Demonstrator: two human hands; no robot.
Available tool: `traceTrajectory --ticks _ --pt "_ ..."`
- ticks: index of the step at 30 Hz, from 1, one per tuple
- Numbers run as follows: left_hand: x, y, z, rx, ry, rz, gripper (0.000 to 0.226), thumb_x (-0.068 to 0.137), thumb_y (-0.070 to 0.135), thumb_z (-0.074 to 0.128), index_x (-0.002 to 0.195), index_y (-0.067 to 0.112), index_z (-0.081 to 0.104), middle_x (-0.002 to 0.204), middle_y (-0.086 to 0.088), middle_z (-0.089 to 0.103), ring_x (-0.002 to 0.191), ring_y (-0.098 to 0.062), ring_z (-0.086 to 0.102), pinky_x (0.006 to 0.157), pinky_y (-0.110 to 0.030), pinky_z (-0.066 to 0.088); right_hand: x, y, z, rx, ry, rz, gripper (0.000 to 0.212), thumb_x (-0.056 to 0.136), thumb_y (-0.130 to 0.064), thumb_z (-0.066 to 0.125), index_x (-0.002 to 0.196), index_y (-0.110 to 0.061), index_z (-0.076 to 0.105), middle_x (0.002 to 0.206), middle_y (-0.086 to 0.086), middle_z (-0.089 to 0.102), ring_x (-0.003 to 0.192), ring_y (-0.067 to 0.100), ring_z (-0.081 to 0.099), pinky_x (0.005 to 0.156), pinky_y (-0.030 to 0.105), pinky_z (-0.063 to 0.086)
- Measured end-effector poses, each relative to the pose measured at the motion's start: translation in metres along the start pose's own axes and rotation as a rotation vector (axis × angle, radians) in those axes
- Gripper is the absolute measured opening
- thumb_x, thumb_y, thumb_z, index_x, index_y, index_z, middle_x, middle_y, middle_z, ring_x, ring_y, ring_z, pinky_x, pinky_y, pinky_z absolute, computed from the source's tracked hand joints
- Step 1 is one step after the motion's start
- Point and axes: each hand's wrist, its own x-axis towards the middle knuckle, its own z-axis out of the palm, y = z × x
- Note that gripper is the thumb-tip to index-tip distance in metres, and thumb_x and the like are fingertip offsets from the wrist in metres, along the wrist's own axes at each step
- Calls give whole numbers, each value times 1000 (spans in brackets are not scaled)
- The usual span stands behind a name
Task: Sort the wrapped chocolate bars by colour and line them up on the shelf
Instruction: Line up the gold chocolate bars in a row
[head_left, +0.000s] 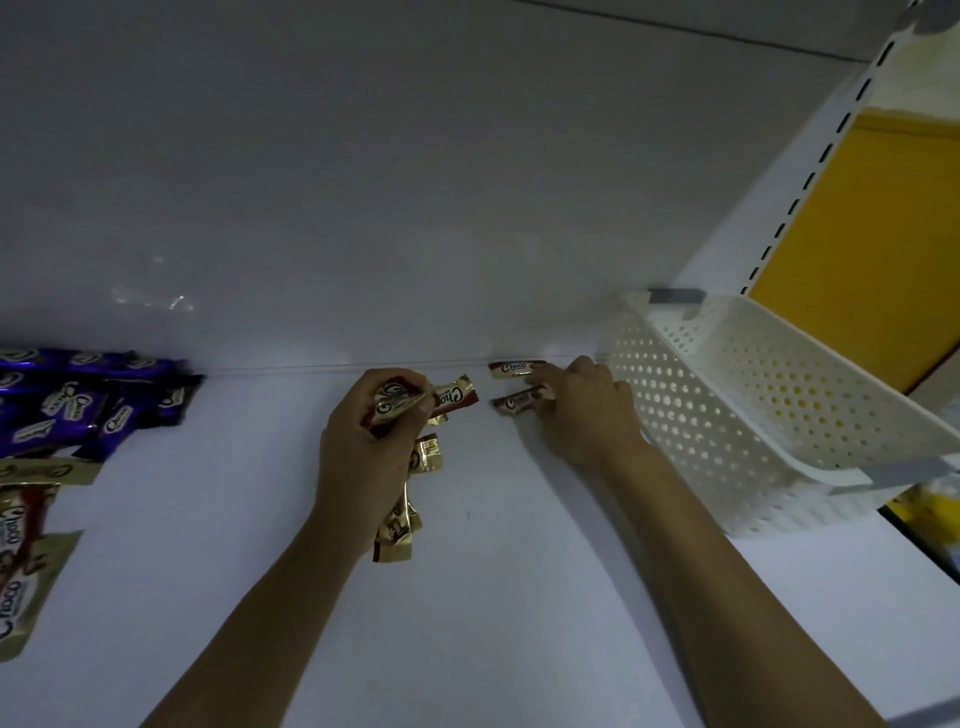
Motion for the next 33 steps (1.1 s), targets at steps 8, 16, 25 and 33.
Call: traceTrajectory --ticks 8,16,25,33 --pt "-3 2 -1 -28 -3 -1 20 87 9 66 88 29 66 88 13 70 74 -4 68 49 -21 51 26 0 -3 -39 88 -56 28 90 -21 54 117 -24 59 116 8 52 110 28 47 91 35 34" --pt "-3 2 -2 -46 1 -6 19 86 8 66 89 27 66 92 9 70 74 -4 68 50 -21 50 26 -5 4 69 198 -10 27 90 -17 55 115 -19 62 109 10 58 101 28 53 82 33 39" --pt "-6 6 -1 -67 -16 40 18 86 1 64 91 19 66 86 3 69 70 -6 65 50 -19 50 -35 -52 -17 1403 -253 87 10 88 -11 61 79 -12 63 78 2 72 68 12 67 64 22 48" --pt "-7 5 0 -48 0 0 22 87 8 67 88 30 66 89 15 69 84 -6 68 52 -19 51 -19 -8 -19 840 131 61 18 89 -9 55 91 -22 68 60 -11 63 61 16 60 64 27 48"
